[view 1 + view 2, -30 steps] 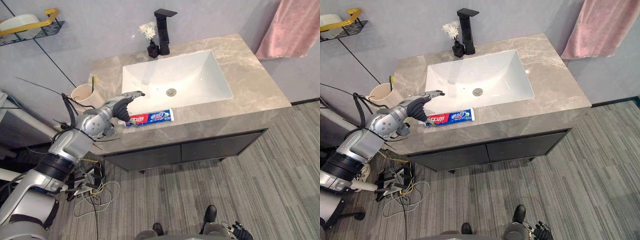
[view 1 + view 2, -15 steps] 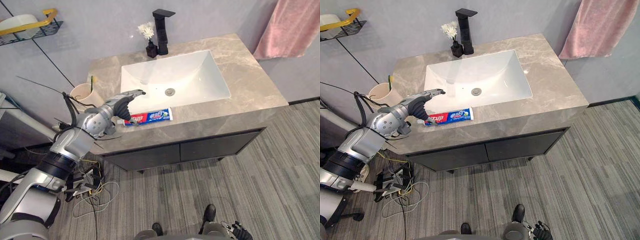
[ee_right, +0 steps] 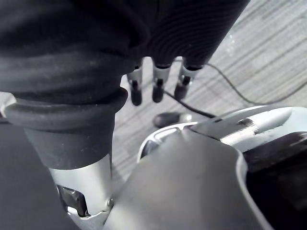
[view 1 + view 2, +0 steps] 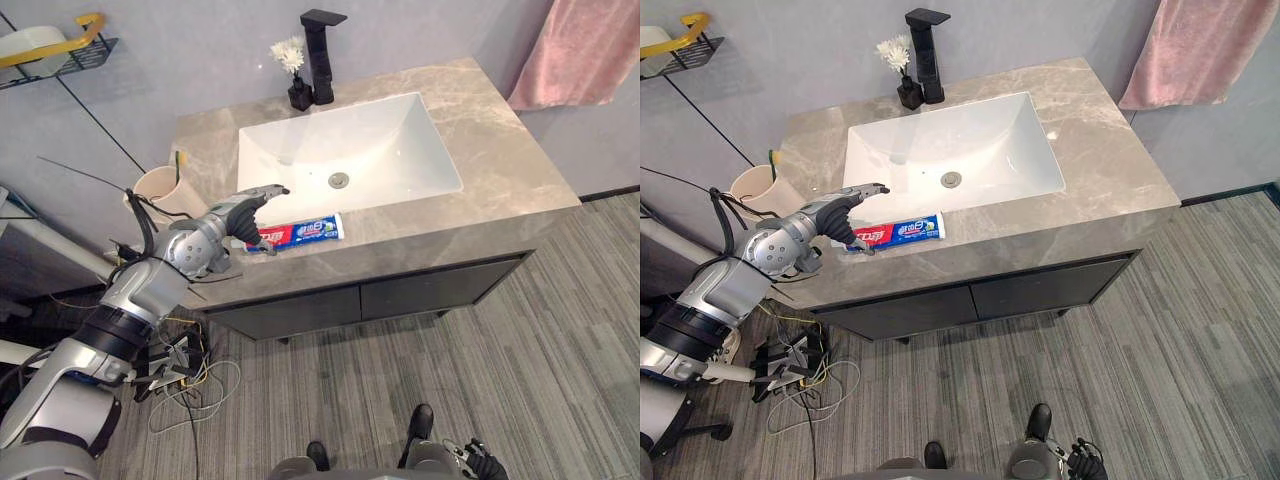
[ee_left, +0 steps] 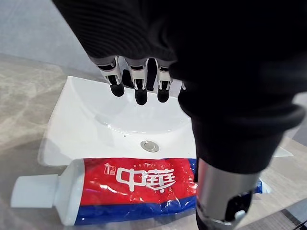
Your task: Organize washtable
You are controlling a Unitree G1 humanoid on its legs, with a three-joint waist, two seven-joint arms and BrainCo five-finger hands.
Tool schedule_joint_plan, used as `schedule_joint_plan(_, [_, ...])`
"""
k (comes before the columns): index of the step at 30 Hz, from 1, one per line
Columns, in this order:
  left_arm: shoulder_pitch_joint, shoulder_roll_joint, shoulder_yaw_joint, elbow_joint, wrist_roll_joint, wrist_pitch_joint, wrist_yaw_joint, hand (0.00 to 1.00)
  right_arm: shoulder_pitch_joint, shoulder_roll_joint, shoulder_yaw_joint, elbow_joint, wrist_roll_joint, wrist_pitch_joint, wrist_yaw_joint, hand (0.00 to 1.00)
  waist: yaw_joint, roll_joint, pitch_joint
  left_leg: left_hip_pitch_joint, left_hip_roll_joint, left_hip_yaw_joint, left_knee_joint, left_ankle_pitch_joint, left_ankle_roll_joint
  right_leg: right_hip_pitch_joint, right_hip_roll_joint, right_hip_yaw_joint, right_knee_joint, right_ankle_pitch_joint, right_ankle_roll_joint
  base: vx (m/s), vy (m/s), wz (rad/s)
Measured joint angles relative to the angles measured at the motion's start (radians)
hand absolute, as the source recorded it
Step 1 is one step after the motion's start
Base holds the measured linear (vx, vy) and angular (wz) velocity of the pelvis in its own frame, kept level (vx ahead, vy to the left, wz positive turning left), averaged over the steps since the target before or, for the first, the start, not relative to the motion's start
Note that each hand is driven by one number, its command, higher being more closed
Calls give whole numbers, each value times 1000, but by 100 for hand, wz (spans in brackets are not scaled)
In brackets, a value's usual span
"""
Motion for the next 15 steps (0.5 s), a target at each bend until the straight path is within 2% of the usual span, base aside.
schedule_joint_plan(11, [4,-4,0,-1,0,5,0,0,0,0,1,-22,-2,0,0,0,-2,2,20,-15,-1,13,2,-10,0,-23,1,10,1,0,0,2,2,-3])
schedule_joint_plan(12, [4,-4,0,-1,0,5,0,100,0,0,1,-25,-2,0,0,0,-2,2,25,-15,-2,14,3,-12,0,-23,0,10,1,0,0,0,0,0])
schedule_joint_plan(15, [4,-4,7,-9,-1,4,2,100,0,0,1,-32,-2,-1,0,0,0,1,38,-15,-3,15,5,-14,2,-23,-1,11,1,0,0,0,0,0])
